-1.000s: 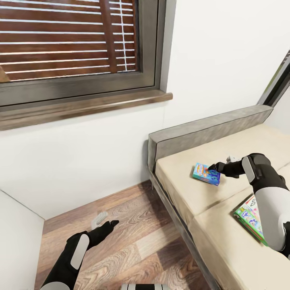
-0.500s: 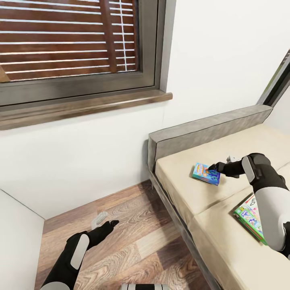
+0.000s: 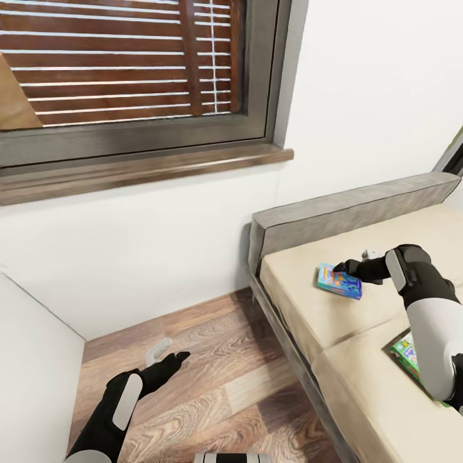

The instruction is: Put all the toys in the child's room - the three board games (two on the bed and one on the table), the two jigsaw puzzles on the table, and the tennis ball on the table - inside the toy box on the table in the child's room.

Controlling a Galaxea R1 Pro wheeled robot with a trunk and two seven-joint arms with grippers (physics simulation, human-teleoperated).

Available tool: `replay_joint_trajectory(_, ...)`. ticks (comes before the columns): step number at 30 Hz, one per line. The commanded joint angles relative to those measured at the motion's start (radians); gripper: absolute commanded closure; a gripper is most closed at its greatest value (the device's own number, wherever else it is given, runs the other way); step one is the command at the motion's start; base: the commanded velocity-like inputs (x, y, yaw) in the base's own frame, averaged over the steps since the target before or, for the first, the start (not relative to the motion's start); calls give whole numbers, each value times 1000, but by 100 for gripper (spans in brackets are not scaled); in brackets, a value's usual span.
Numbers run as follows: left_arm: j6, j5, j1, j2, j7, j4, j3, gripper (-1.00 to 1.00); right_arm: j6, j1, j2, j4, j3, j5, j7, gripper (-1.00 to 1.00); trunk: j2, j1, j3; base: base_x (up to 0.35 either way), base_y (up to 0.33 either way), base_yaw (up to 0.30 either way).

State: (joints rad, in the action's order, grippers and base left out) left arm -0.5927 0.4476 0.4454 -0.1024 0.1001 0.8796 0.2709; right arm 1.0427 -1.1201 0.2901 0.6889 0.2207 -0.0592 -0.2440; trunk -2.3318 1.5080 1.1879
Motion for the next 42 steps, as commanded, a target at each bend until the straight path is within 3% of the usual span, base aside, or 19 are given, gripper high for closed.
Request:
replay_joint_trajectory(1,-7,0,1,-2,4,0,5,-100,4,0,0,-53,2,-1,2,-100,0,0,1,0,0,249)
replay_joint_trajectory(10,-7,0,0,-2,4,0,5,-100,4,0,2,-52,2,-1,2,-100,0,0,1,0,0,188)
replay_joint_trajectory(34,-7,-1,1,0,4,0,6,-100,4,2,3,-13,0,-1,0,-100,0,0,1,0,0,25)
replay_joint_trajectory(42,-7,-1,1,0,3,-1,6,-100,4,2,2,-13,0,-1,0,-100,0,0,1,0,0,184)
